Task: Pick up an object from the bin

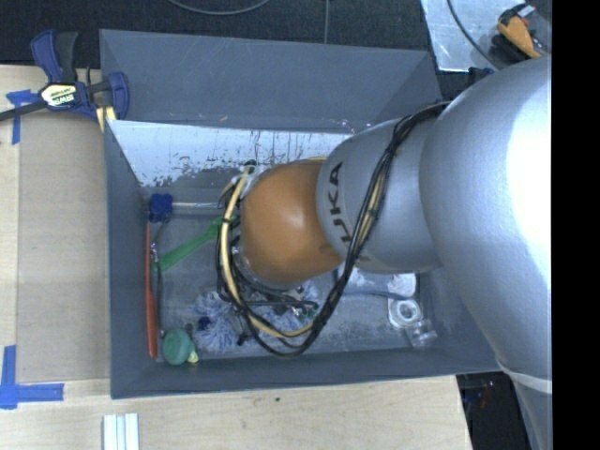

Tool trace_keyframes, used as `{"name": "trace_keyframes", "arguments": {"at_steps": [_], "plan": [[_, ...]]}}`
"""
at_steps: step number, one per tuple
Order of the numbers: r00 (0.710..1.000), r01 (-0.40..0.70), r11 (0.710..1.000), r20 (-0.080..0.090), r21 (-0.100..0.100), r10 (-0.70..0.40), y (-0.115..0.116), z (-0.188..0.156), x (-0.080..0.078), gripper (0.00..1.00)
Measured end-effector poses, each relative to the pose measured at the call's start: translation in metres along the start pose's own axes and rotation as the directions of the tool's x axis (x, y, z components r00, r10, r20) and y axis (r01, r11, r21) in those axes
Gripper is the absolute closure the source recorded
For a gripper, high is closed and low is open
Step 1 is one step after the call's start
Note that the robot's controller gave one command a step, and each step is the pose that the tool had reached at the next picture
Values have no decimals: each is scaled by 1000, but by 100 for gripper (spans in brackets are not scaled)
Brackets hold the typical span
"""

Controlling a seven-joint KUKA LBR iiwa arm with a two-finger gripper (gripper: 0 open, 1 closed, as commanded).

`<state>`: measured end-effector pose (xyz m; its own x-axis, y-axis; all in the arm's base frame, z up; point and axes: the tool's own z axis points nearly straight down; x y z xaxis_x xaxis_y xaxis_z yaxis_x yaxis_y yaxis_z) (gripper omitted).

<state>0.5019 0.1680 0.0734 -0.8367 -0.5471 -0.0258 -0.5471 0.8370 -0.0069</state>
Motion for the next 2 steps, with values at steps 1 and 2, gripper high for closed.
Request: {"name": "trace_keyframes", "arguments": {"at_steps": [1, 2], "plan": [[1000, -1, 1000, 0, 0, 1, 0, 0, 0, 100], [1000, -1, 1000, -3, -2, 1, 0, -13, 1, 100]]}}
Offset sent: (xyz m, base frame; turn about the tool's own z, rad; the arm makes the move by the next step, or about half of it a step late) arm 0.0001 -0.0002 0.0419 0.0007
